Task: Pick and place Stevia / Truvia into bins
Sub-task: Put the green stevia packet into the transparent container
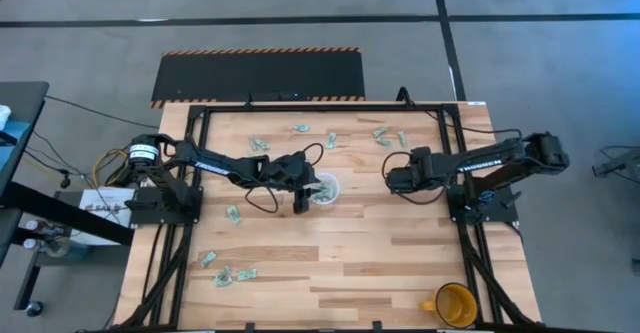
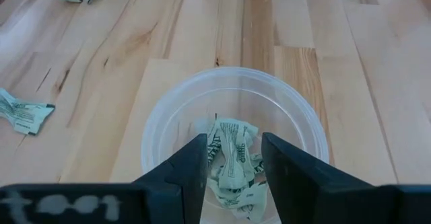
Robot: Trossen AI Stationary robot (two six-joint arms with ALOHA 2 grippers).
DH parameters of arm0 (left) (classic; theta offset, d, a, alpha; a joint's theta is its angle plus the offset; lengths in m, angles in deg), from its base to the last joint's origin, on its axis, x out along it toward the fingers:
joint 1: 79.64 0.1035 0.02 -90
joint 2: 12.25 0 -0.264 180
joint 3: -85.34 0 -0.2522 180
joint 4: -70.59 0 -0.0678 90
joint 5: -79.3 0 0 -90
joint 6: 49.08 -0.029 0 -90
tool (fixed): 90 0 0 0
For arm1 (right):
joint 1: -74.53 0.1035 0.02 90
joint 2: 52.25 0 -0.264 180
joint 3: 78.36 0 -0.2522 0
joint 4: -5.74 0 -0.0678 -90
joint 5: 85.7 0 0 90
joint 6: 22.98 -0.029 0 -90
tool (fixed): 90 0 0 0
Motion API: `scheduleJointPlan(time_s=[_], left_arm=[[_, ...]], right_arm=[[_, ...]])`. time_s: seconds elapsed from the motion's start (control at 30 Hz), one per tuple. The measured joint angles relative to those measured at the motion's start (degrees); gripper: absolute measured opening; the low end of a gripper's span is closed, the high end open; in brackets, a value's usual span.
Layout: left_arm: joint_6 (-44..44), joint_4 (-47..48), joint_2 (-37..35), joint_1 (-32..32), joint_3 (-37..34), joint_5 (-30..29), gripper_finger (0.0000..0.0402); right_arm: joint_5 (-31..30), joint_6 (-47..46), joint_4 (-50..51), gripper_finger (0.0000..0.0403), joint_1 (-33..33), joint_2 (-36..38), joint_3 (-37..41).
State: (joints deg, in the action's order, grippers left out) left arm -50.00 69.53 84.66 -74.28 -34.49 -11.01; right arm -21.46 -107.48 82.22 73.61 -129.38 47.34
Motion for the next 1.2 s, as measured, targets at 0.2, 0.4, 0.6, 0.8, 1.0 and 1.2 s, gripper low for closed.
scheduleJointPlan(time_s=[0.2,0.4,0.6,0.8,1.0,1.2], left_arm=[[0.0,-0.1,0.0,0.0,0.0,0.0,0.0132],[0.0,-0.1,0.0,0.0,0.0,0.0,0.0132],[0.0,-0.1,0.0,0.0,0.0,0.0,0.0132],[0.1,-0.1,0.0,0.0,0.0,0.0,0.0132],[0.1,-0.1,0.0,0.0,0.0,0.0,0.0132],[0.3,-0.1,0.0,0.0,0.0,-0.1,0.0132]], right_arm=[[4.7,5.0,-5.3,0.0205,-5.2,0.0,3.6],[8.8,8.1,-8.7,0.0184,-8.8,0.0,6.0],[9.0,10.0,-12.5,0.0155,-9.8,0.0,6.9],[9.1,10.0,-10.8,0.0113,-10.0,0.0,6.9],[9.1,10.1,-11.4,0.0082,-11.2,0.0,9.3],[6.9,12.8,-12.7,0.0034,-10.7,-0.1,10.1]])
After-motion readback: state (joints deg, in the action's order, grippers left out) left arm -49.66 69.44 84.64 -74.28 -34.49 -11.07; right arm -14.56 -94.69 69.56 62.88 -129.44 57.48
